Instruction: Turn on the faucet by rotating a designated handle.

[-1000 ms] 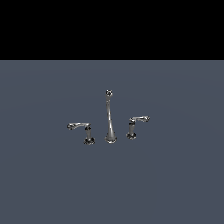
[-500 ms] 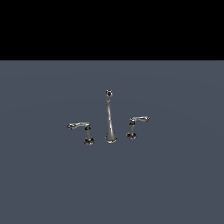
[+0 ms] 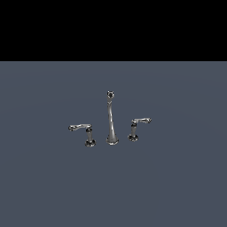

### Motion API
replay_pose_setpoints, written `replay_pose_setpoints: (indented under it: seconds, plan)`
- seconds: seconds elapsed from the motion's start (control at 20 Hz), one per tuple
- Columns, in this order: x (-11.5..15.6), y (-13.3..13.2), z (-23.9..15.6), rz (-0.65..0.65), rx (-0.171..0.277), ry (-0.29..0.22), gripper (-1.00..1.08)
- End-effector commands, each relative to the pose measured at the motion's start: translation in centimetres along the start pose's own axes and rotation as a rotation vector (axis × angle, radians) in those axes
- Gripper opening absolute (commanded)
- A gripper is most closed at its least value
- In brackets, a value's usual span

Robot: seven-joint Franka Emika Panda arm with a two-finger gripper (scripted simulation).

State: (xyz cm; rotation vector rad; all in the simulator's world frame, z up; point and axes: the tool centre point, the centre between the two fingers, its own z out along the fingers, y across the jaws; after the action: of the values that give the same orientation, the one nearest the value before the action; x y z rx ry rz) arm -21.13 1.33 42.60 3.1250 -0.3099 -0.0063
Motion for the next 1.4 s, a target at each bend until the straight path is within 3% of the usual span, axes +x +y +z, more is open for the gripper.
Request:
replay_pose_setpoints:
  seconds: [0.0,0.65,1.35]
  plan:
    - [1.2,-0.4,1.7,0.059,0.001,0.0,-1.0]
    - [8.7,-1.0,11.5,0.401,0.004,0.0,-1.0]
    - [16.2,1.0,21.3,0.744,0.005,0.0,-1.0]
